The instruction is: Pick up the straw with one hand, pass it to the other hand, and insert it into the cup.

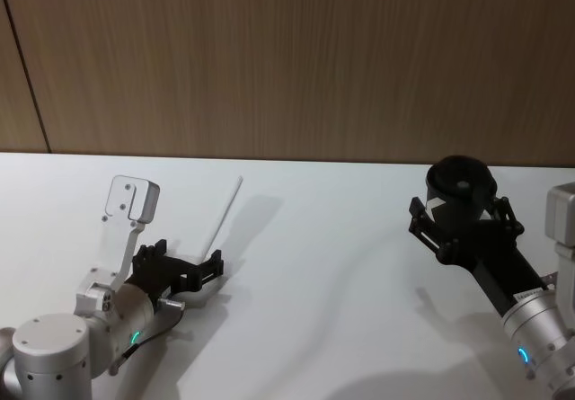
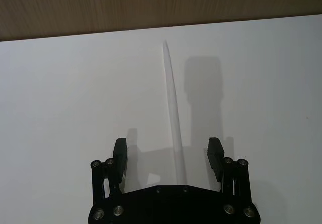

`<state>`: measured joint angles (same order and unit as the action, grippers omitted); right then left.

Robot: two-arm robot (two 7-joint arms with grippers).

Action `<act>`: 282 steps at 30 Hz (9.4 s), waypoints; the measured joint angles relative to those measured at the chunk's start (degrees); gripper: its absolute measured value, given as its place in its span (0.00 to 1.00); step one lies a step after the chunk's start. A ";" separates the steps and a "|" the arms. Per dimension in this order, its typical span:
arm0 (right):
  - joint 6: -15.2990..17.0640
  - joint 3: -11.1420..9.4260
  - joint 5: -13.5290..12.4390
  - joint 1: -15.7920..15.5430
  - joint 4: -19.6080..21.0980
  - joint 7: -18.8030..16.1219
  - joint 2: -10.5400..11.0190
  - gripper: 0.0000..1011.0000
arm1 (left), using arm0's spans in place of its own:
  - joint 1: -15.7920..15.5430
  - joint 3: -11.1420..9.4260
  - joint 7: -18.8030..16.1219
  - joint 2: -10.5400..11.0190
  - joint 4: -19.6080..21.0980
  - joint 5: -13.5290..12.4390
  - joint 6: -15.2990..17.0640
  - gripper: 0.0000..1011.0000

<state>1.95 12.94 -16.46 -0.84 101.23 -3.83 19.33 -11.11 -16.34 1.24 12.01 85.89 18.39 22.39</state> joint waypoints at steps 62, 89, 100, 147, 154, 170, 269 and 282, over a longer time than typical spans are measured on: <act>0.00 0.00 0.00 0.00 0.00 0.00 0.00 0.99 | -0.43 0.83 0.82 -0.78 0.44 -1.80 4.11 0.99; 0.00 0.00 0.00 0.00 0.00 0.00 0.00 0.99 | -0.53 0.98 0.87 -0.83 0.38 -1.96 4.68 0.74; 0.00 0.00 0.00 0.00 0.00 0.00 0.00 0.99 | -0.53 0.93 0.90 -0.83 0.38 -1.94 4.72 0.68; 0.00 0.00 0.00 0.00 0.00 0.00 0.00 0.99 | -0.53 0.90 0.92 -0.83 0.38 -1.94 4.78 0.37; 0.00 0.00 0.00 0.00 0.00 0.00 0.00 0.99 | -0.53 0.90 0.92 -0.83 0.38 -1.94 4.77 0.33; 0.00 0.00 0.00 0.00 0.00 0.00 0.00 0.99 | -0.53 0.89 0.93 -0.83 0.38 -1.94 4.77 0.22; 0.00 0.00 0.00 0.00 0.00 0.00 0.00 0.99 | -11.48 -8.94 29.22 8.35 -2.76 -3.98 -15.33 0.00; 0.00 0.00 0.00 0.00 0.00 0.00 0.00 0.99 | -12.41 -9.38 30.73 8.28 -3.74 -2.98 -16.65 0.00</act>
<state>1.95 12.94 -16.47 -0.84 101.23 -3.83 19.33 -23.52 -25.72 31.98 20.29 82.15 15.40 5.74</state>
